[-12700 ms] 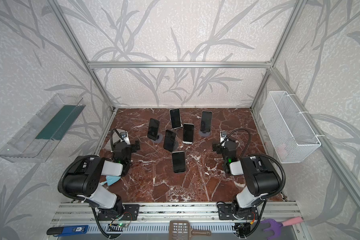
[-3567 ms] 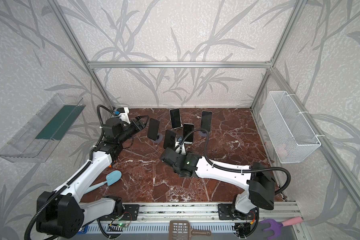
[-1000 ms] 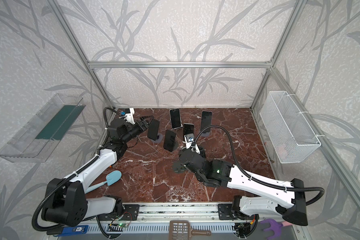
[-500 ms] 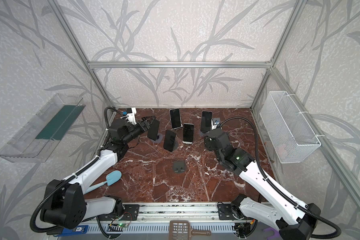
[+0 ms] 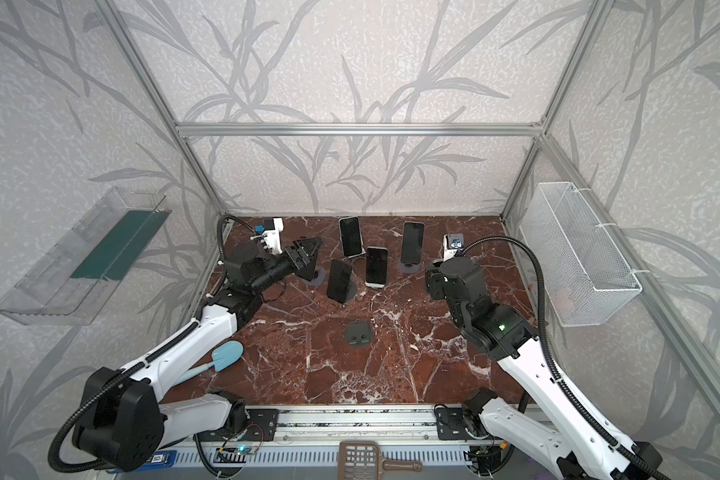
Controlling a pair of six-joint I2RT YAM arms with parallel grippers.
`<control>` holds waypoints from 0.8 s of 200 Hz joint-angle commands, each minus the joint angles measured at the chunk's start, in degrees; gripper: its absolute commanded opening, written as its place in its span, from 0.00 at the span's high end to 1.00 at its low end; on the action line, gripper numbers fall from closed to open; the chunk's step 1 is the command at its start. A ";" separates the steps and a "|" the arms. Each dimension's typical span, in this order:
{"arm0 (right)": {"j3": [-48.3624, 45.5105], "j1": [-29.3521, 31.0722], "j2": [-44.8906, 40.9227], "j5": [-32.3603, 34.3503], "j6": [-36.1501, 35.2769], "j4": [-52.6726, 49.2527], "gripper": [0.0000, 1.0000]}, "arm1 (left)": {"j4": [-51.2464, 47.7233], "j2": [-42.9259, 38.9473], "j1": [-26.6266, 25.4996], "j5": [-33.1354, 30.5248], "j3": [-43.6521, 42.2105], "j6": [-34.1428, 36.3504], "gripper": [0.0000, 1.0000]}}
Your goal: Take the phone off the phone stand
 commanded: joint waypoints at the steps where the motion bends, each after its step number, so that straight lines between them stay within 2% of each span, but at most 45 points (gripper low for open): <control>1: 0.96 -0.23 -1.04 1.49 -2.07 -1.05 0.39 | -0.98 -2.30 -1.02 -2.31 -0.59 2.25 0.24; 39: -1.21 -1.04 -3.50 3.06 -4.23 0.42 0.39 | -0.79 -2.95 -2.17 -3.43 -0.96 1.66 0.24; 67: -1.31 -4.06 -2.41 0.44 -4.11 1.36 0.39 | 0.07 -2.67 -2.26 -2.80 -1.10 0.62 0.25; 122: -1.59 -13.89 4.98 -10.90 -2.12 7.45 0.39 | -0.35 -2.78 -2.28 -3.39 -1.07 1.33 0.24; 160: -0.48 -22.94 12.06 -19.75 -1.01 10.48 0.38 | -0.28 -2.54 -2.35 -3.39 -1.05 0.90 0.25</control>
